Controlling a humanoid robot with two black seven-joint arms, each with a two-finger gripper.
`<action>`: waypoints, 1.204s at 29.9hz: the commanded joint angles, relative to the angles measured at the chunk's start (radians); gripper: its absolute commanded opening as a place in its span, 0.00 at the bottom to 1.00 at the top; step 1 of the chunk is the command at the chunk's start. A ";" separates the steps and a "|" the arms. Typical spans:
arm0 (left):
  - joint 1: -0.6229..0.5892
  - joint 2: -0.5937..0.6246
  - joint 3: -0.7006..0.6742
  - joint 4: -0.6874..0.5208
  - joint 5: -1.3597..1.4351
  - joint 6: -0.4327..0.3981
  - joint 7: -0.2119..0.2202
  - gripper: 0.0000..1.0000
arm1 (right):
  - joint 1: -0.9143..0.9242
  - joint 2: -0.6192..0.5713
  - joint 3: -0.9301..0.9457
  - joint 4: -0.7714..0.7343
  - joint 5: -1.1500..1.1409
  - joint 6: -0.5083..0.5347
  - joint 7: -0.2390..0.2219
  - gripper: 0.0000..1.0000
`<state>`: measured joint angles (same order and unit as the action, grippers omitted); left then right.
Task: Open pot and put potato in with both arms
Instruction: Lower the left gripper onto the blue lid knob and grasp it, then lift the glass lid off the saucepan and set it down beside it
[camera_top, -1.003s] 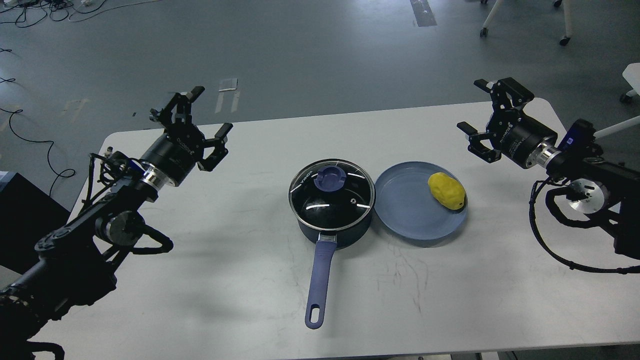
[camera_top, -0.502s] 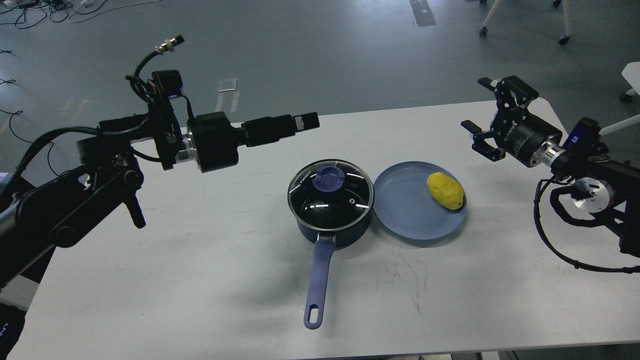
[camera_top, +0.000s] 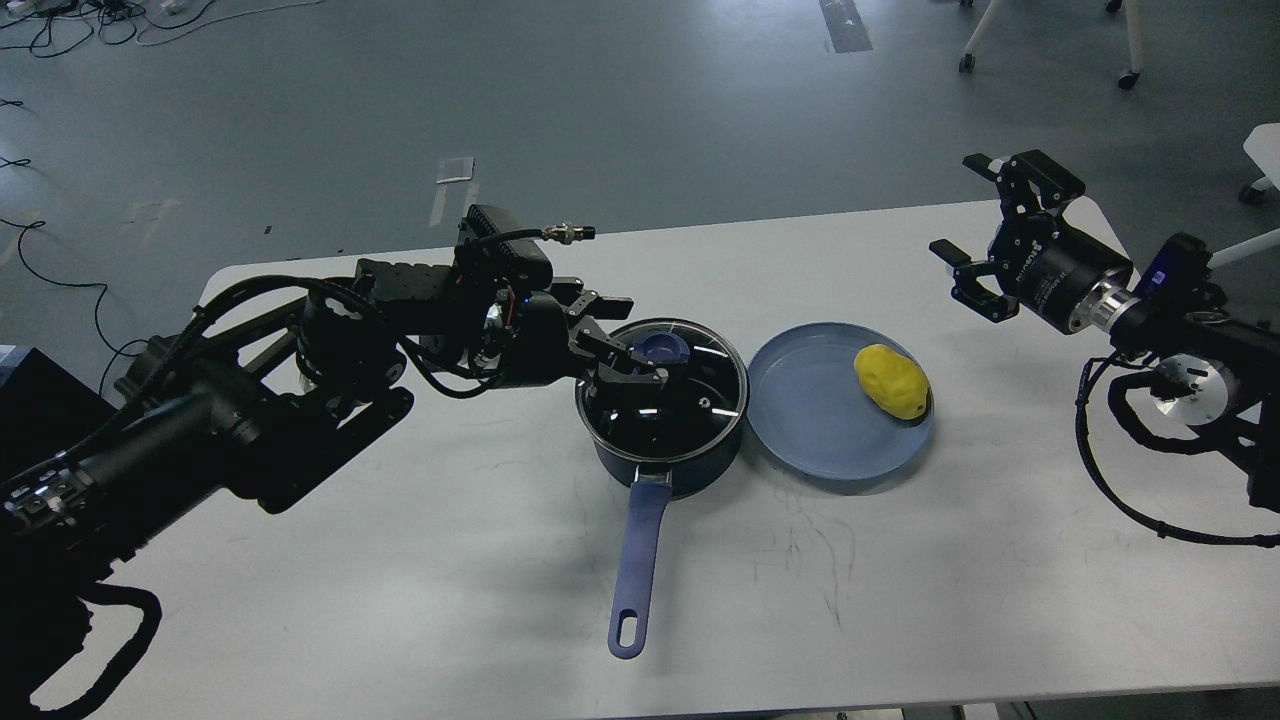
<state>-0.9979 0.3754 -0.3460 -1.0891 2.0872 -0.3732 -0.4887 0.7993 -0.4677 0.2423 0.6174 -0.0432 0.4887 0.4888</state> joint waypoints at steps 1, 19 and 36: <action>-0.002 -0.018 0.010 0.031 0.001 0.004 0.000 0.98 | 0.000 0.000 0.000 0.001 -0.003 0.000 0.000 1.00; 0.007 -0.036 0.041 0.032 0.001 0.004 0.000 0.96 | 0.001 -0.012 0.000 0.004 -0.004 0.000 0.000 1.00; 0.007 -0.053 0.048 0.072 0.002 0.028 0.000 0.54 | 0.001 -0.012 0.000 0.005 -0.004 0.000 0.000 1.00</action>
<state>-0.9896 0.3229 -0.3048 -1.0179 2.0901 -0.3466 -0.4887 0.7998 -0.4802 0.2424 0.6228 -0.0473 0.4887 0.4887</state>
